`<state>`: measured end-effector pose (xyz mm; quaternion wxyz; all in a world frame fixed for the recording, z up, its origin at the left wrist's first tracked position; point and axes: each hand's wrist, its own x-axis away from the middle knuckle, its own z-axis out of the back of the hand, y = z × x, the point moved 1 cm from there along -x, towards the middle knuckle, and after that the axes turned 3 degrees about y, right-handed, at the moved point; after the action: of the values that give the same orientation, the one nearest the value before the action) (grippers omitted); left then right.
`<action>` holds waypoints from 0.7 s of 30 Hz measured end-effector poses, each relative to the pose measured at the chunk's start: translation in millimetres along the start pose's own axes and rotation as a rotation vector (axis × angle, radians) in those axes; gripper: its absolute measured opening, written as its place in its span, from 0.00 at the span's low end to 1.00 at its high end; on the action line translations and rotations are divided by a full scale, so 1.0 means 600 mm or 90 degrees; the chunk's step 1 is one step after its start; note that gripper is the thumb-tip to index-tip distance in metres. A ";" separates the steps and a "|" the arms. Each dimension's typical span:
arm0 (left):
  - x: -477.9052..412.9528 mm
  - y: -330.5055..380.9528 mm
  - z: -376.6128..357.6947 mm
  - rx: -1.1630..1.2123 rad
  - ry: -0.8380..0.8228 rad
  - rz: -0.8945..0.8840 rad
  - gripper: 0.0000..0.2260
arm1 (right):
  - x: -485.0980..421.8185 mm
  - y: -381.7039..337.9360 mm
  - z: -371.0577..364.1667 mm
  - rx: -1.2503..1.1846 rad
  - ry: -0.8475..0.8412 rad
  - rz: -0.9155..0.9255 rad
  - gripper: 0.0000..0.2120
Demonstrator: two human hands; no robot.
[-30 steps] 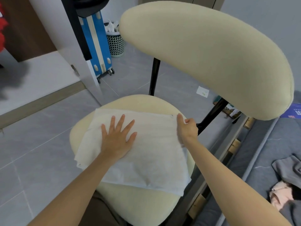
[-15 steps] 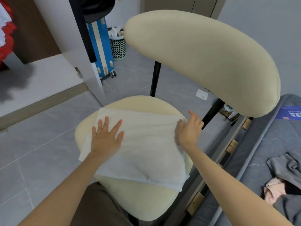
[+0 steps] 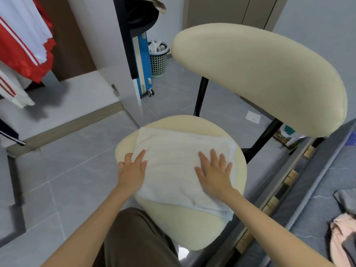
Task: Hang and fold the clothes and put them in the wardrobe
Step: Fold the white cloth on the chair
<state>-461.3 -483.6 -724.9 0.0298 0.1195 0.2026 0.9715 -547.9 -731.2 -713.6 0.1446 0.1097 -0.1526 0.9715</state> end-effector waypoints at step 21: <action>0.164 0.159 -0.010 0.081 -0.470 -0.047 0.14 | 0.057 0.081 0.048 -0.059 -0.025 -0.102 0.24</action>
<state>-559.1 -562.8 -670.4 0.1286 0.4559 0.2425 0.8466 -590.3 -776.7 -691.0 0.2234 0.1338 -0.1912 0.9464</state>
